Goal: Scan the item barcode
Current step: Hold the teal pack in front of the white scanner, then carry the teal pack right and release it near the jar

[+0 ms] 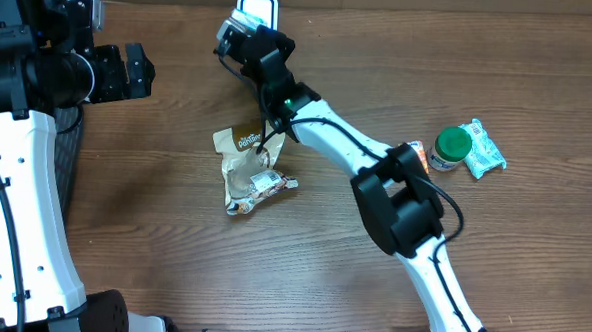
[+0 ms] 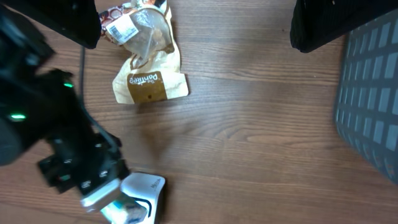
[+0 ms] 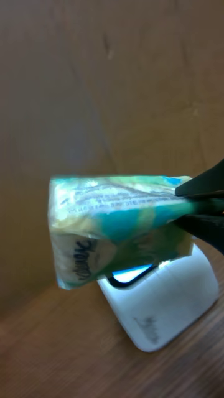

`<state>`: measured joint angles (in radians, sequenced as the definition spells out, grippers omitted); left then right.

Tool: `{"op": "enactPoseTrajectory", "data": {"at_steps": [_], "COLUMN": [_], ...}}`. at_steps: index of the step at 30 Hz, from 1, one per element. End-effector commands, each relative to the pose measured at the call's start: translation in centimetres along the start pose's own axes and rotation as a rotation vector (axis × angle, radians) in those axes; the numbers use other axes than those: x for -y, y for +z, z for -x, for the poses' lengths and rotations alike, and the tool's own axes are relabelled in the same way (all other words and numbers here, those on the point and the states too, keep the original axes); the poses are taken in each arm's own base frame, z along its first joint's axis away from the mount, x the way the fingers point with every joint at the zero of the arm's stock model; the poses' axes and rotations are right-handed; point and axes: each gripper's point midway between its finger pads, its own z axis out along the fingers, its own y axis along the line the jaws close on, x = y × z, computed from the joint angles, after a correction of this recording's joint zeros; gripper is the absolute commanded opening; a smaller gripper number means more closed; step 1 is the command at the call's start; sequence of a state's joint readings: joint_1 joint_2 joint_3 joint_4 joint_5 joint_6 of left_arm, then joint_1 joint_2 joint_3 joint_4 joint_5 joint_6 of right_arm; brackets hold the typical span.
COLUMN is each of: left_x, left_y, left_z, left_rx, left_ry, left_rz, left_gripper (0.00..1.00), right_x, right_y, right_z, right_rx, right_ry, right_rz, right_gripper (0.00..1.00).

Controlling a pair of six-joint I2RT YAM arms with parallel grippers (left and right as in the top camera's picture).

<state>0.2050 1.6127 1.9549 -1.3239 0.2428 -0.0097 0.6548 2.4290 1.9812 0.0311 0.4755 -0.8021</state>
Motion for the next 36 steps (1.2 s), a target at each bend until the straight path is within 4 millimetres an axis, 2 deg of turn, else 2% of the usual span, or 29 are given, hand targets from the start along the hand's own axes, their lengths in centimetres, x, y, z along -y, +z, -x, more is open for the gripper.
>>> {"op": "enactPoseTrajectory", "data": {"at_steps": [1,5,6,7,8,10,11,12,14,20,21,22,23,27,30,34,36], "left_x": [0.0,0.0,0.0,0.0,0.0,0.0,0.0,0.0,0.0,0.0,0.0,0.0,0.0,0.0,0.0,0.0,0.0], "left_y": [-0.1,-0.1,-0.1,-0.1,-0.1,-0.1,-0.1,-0.1,-0.1,-0.1,-0.1,-0.1,-0.1,-0.1,-0.1,-0.1,-0.1], "left_z": [0.2,0.2,0.2,0.2,0.2,0.2,0.2,0.2,0.2,0.2,0.2,0.2,0.2,0.2,0.2,0.2,0.2], "left_rx": [0.006,0.006,0.006,0.006,0.006,0.006,0.006,0.006,0.006,0.006,0.006,0.006,0.006,0.006,0.006,0.006,0.006], "left_ry": [-0.015,-0.015,-0.015,-0.015,-0.015,-0.015,-0.015,-0.015,-0.015,-0.015,-0.015,-0.015,-0.015,-0.015,-0.015,-0.015,-0.015], "left_rz": [-0.007,-0.007,-0.007,-0.007,-0.007,-0.007,-0.007,-0.007,-0.007,-0.007,-0.007,-0.007,-0.007,-0.007,-0.007,-0.007,-0.007], "left_gripper": [1.0,0.99,1.0,1.0,1.0,1.0,1.0,1.0,1.0,1.0,1.0,1.0,1.0,1.0,1.0,1.0,1.0], "right_x": [9.9,12.2,12.7,12.9,13.0,13.1,13.0,12.9,12.4,9.1,8.9,8.3,8.1,7.6,7.4,6.3,5.7], "right_y": [-7.3,-13.2,-16.0,-17.3,-19.4,-21.5,-22.8,-23.3,-24.6,-24.5,-24.5,-24.2,-24.2,-23.5,-23.1,-22.7,-22.5], "right_z": [6.1,6.0,5.4,4.8,3.6,1.8,0.1,-0.8,-5.4,-15.2,-15.9,-18.1,-18.9,-24.5,-27.6,-29.8,-30.2], "right_rx": [0.095,0.028,-0.021,-0.053,-0.112,-0.197,-0.273,-0.313,-0.509,-0.847,-0.864,-0.913,-0.929,-1.013,-1.048,-1.058,-1.051], "right_ry": [0.375,0.629,0.715,0.747,0.79,0.835,0.872,0.887,0.929,0.955,0.96,0.973,0.979,1.027,1.05,1.062,1.04], "right_rz": [-0.004,0.163,0.243,0.281,0.336,0.388,0.414,0.421,0.419,0.402,0.398,0.386,0.381,0.318,0.276,0.263,0.274], "right_gripper": [0.04,0.04,0.04,0.04,0.04,0.04,0.04,0.04,0.04,0.04,0.04,0.04,0.04,0.04,0.04,0.04,0.16]}}
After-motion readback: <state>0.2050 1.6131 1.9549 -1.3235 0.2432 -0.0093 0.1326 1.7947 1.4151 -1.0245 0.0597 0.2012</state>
